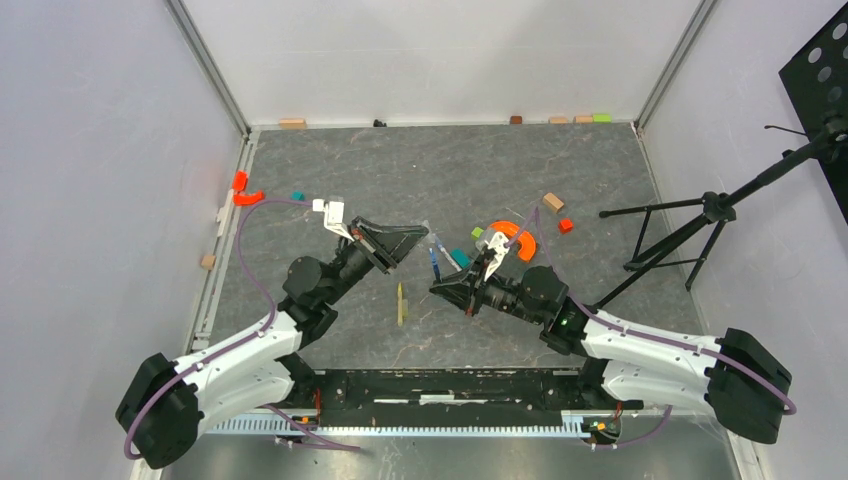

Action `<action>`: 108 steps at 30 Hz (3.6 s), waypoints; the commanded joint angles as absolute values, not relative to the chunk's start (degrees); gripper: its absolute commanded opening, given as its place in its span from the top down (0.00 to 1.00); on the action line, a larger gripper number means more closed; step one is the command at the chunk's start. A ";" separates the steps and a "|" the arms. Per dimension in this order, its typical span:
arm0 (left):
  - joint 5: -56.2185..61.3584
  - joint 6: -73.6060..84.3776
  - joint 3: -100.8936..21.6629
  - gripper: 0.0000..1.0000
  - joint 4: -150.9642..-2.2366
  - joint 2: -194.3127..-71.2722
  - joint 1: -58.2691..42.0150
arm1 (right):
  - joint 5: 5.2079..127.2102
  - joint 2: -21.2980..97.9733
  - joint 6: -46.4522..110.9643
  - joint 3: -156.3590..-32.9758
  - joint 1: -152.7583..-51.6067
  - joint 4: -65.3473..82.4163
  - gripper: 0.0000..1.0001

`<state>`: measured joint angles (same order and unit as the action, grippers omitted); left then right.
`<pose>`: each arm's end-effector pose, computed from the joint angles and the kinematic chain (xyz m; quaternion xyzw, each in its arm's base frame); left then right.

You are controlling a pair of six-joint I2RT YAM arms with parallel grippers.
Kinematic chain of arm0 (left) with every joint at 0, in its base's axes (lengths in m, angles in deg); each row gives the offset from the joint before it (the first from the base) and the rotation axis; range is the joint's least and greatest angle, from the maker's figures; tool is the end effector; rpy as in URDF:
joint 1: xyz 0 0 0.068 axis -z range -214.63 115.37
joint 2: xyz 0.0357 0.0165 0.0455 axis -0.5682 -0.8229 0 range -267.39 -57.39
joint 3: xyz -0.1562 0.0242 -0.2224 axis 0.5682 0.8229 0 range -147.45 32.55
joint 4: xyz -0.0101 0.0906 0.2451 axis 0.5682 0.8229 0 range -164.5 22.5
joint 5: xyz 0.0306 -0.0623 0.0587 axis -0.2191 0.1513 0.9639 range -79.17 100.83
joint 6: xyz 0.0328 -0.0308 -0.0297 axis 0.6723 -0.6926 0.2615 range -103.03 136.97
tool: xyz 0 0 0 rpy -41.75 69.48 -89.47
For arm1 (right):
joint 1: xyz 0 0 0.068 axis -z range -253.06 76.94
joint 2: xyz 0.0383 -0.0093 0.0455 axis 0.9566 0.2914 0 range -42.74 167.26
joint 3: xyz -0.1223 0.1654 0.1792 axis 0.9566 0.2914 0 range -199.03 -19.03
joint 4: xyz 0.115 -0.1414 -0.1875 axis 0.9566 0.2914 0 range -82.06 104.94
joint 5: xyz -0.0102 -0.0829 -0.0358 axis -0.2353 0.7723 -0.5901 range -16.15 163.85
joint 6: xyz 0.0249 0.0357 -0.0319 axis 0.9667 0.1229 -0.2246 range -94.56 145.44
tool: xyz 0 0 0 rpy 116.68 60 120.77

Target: Insert the pens into the pen caps

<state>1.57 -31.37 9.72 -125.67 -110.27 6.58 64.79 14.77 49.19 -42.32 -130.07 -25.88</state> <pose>0.1502 -0.1392 0.2926 0.0314 0.5667 -0.6113 0.5514 0.1171 0.1908 0.2472 -0.2558 0.6618 0.4978 0.4988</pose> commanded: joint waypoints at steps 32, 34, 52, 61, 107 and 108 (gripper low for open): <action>-2.43 -33.13 10.41 0.98 -126.87 -108.80 6.33 | 66.31 12.90 49.16 -45.32 -130.31 -26.82 1.00; -2.62 -33.13 10.47 0.98 -126.95 -108.84 6.33 | 66.43 12.91 49.05 -45.50 -130.32 -26.69 1.00; -4.26 -32.30 11.55 0.98 -126.61 -108.52 6.33 | 66.85 12.68 48.18 -47.67 -130.34 -24.57 1.00; -1.70 -29.57 11.04 0.98 -120.67 -106.67 6.39 | 69.49 11.95 45.06 -51.47 -130.32 -18.30 1.00; 0.34 -21.78 6.70 0.10 -106.73 -96.26 7.03 | 74.77 16.63 36.90 -58.43 -130.33 -12.36 1.00; 0.97 -21.40 6.27 0.10 -106.13 -96.03 7.02 | 74.13 16.44 36.81 -58.30 -130.29 -12.52 1.00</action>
<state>-1.62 -25.12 9.51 -109.00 -97.79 6.98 74.52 18.23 37.93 -57.64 -130.38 -9.38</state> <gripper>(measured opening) 0.892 0.051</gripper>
